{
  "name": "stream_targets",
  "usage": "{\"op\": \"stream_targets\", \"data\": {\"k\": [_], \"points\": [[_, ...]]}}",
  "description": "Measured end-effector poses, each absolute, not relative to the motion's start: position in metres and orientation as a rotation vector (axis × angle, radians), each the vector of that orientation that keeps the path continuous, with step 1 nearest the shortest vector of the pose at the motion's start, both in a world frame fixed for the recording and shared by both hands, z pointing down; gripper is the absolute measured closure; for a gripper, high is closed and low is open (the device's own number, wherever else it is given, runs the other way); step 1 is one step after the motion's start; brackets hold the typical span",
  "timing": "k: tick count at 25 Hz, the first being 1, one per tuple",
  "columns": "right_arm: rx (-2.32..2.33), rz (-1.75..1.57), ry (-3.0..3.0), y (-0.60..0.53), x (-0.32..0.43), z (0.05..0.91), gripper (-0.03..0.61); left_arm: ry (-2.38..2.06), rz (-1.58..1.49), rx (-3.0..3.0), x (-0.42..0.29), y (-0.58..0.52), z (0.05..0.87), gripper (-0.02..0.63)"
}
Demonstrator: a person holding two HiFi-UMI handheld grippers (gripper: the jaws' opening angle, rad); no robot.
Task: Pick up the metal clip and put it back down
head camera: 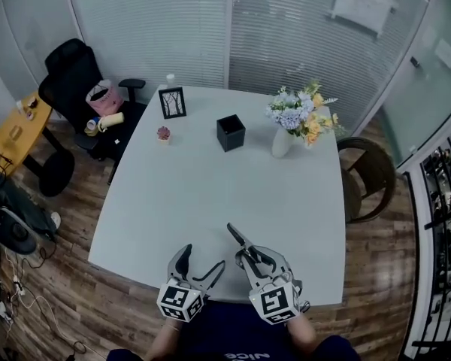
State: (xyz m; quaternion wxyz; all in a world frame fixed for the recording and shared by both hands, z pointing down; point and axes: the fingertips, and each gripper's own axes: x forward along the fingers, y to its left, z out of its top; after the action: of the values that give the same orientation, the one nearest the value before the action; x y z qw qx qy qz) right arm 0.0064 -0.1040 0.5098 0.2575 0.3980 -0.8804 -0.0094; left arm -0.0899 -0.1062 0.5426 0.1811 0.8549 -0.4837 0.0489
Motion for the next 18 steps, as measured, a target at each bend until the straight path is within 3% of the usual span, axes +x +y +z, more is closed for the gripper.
{"op": "stream_targets", "data": {"k": [18], "points": [[1.313,0.025,-2.101,-0.162,0.128,0.566,0.474,-1.228,0.211,2.497,-0.039,-0.112,0.544,0.184]]}}
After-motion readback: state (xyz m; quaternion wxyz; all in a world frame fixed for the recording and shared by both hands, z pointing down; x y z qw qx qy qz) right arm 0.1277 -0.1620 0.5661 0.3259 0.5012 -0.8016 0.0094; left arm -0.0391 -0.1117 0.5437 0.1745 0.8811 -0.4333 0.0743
